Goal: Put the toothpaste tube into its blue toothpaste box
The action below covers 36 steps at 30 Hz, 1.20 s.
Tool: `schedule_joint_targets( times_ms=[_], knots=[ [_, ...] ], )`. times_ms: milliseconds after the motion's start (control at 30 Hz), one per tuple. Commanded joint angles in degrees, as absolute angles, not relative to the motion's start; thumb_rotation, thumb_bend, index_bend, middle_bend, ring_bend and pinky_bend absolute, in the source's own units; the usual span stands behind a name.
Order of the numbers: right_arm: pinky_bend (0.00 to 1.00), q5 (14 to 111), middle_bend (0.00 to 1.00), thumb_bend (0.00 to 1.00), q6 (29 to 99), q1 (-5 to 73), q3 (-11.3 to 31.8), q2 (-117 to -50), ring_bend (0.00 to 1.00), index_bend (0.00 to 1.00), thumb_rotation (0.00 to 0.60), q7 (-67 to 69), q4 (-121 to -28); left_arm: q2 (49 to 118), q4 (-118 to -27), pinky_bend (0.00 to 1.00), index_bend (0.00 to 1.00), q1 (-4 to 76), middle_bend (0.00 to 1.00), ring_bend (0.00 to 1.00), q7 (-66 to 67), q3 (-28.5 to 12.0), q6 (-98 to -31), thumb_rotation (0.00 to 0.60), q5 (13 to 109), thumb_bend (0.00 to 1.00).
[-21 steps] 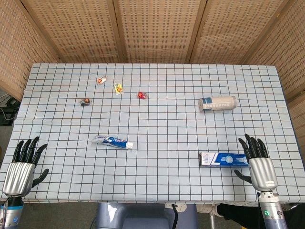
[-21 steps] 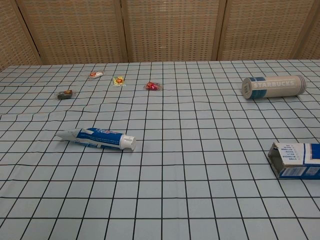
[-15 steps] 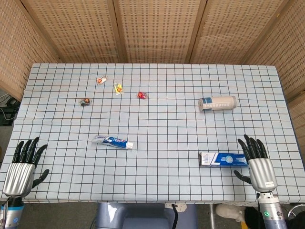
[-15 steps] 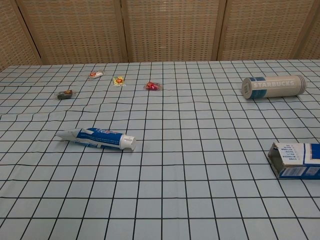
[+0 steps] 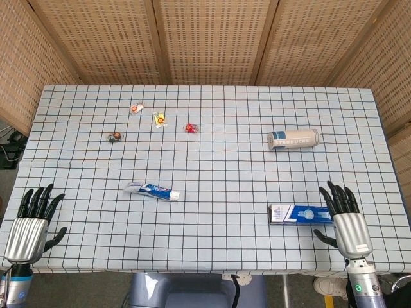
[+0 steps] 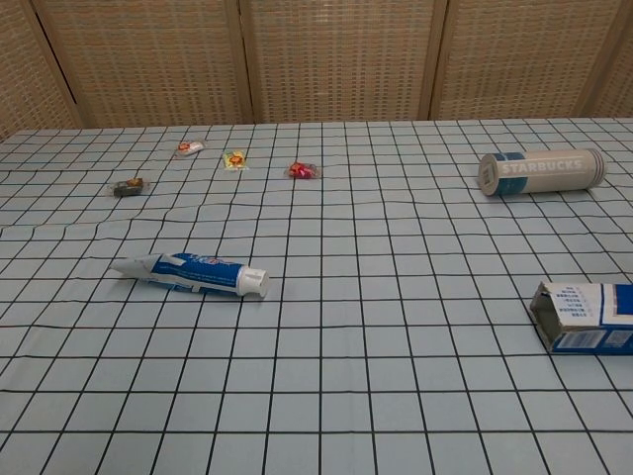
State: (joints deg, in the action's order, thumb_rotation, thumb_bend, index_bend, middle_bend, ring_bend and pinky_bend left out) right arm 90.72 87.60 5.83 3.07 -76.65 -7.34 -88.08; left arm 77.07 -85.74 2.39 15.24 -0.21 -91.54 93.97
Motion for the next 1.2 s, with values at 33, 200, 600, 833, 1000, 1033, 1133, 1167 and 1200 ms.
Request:
schedule_joint_targets(
  times_ms=[33, 200, 600, 833, 1000, 1033, 1133, 1167, 1200],
  knots=[
    [0.02, 90.5, 0.0, 0.16, 87.5, 5.9, 3.2, -76.7, 0.0, 0.07, 0.6, -7.3, -88.0, 76.9, -86.2, 0.02, 0.16, 2.6, 0.0, 0.0, 15.4, -0.4, -91.3, 0.6, 93.8, 0.25],
    [0.02, 89.4, 0.0, 0.16, 87.0, 6.0, 3.6, -76.7, 0.0, 0.07, 0.6, -6.8, -87.5, 74.9, -89.8, 0.02, 0.16, 4.6, 0.0, 0.0, 16.4, -2.1, -88.9, 0.6, 92.5, 0.25],
    [0.02, 87.4, 0.0, 0.16, 85.8, 6.4, 4.4, -77.6, 0.0, 0.08, 0.6, -7.4, -85.7, 71.3, -99.5, 0.14, 0.26, 15.2, 0.04, 0.1, 23.7, -8.0, -71.6, 0.6, 81.6, 0.26],
    [0.02, 86.1, 0.0, 0.16, 84.8, 6.7, 4.8, -78.4, 0.0, 0.09, 0.6, -7.8, -84.3, 77.0, -95.4, 0.15, 0.3, 24.6, 0.08, 0.11, 31.6, -12.5, -60.8, 0.6, 68.8, 0.26],
    [0.02, 85.6, 0.0, 0.16, 84.7, 6.8, 5.0, -78.6, 0.0, 0.09, 0.6, -7.9, -83.7, 80.6, -92.7, 0.15, 0.31, 29.3, 0.09, 0.12, 35.2, -13.5, -57.0, 0.6, 63.2, 0.27],
    [0.02, 85.5, 0.0, 0.16, 84.7, 6.8, 5.1, -78.7, 0.0, 0.09, 0.6, -7.9, -83.6, 81.2, -92.2, 0.15, 0.31, 30.1, 0.09, 0.12, 35.7, -13.6, -56.5, 0.6, 62.2, 0.27],
    [0.02, 85.4, 0.0, 0.16, 84.6, 6.9, 5.1, -78.8, 0.0, 0.09, 0.6, -7.9, -83.3, 83.4, -90.4, 0.15, 0.32, 32.8, 0.09, 0.13, 37.6, -13.6, -54.9, 0.6, 58.9, 0.27],
    [0.02, 85.3, 0.0, 0.16, 84.6, 6.9, 5.1, -78.8, 0.0, 0.09, 0.6, -7.9, -83.2, 84.0, -89.9, 0.15, 0.32, 33.4, 0.09, 0.13, 38.1, -13.5, -54.6, 0.6, 58.1, 0.27],
    [0.02, 85.3, 0.0, 0.16, 84.6, 6.9, 5.1, -78.9, 0.0, 0.09, 0.6, -8.0, -83.1, 84.5, -89.5, 0.16, 0.32, 34.0, 0.1, 0.13, 38.4, -13.5, -54.3, 0.6, 57.3, 0.28]
  ],
)
